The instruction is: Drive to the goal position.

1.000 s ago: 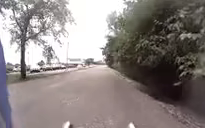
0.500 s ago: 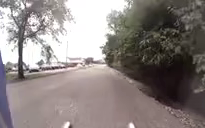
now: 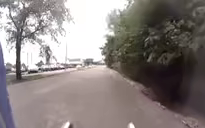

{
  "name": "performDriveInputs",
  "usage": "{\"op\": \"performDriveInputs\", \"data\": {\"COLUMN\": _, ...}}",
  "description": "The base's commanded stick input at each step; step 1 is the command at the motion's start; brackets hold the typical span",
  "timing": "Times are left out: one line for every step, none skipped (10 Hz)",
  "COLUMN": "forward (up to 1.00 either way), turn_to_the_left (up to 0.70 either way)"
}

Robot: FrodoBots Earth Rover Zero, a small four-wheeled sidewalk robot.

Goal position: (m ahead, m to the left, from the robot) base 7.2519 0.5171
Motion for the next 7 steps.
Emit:
{"op": "performDriveInputs", "data": {"forward": 0.6, "turn_to_the_left": 0.0}}
{"op": "performDriveInputs", "data": {"forward": 0.6, "turn_to_the_left": 0.0}}
{"op": "performDriveInputs", "data": {"forward": 0.6, "turn_to_the_left": 0.0}}
{"op": "performDriveInputs", "data": {"forward": 0.6, "turn_to_the_left": 0.0}}
{"op": "performDriveInputs", "data": {"forward": 0.6, "turn_to_the_left": 0.0}}
{"op": "performDriveInputs", "data": {"forward": 0.6, "turn_to_the_left": 0.03}}
{"op": "performDriveInputs", "data": {"forward": 0.6, "turn_to_the_left": 0.14}}
